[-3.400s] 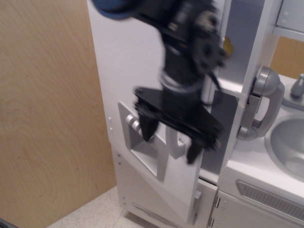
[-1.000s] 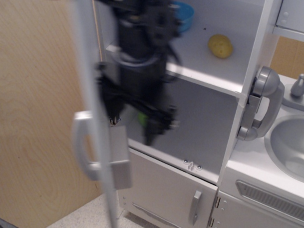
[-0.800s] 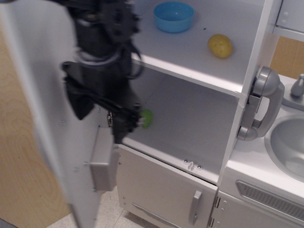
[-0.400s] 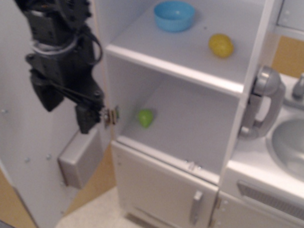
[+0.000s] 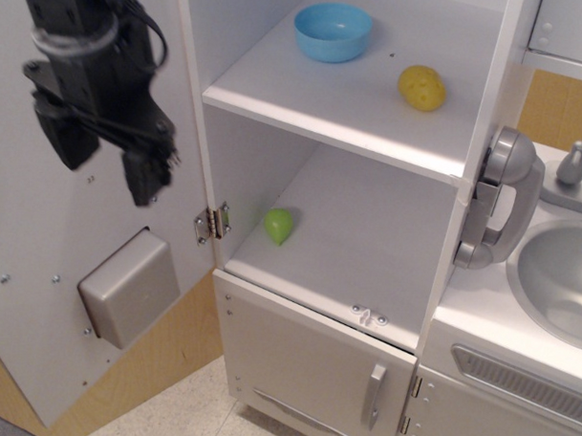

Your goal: Open fridge

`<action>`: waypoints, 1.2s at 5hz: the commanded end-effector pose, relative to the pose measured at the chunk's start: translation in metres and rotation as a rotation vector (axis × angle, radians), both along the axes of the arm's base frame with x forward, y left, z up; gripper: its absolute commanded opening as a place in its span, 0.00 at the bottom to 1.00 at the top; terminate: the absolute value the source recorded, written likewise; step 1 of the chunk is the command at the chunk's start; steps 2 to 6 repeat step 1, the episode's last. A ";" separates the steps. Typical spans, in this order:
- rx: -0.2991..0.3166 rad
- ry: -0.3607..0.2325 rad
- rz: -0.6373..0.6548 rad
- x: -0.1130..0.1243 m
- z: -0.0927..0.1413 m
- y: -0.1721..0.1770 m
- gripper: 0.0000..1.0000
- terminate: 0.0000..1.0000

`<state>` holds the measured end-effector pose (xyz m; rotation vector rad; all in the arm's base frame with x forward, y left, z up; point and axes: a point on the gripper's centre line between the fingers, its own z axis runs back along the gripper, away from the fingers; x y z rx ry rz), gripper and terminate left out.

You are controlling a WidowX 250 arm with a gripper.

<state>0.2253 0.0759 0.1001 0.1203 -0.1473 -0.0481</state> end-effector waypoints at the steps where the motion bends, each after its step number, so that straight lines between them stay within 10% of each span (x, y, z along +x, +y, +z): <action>1: 0.010 -0.031 0.007 0.002 0.018 0.003 1.00 1.00; 6: 0.010 -0.031 0.007 0.002 0.018 0.003 1.00 1.00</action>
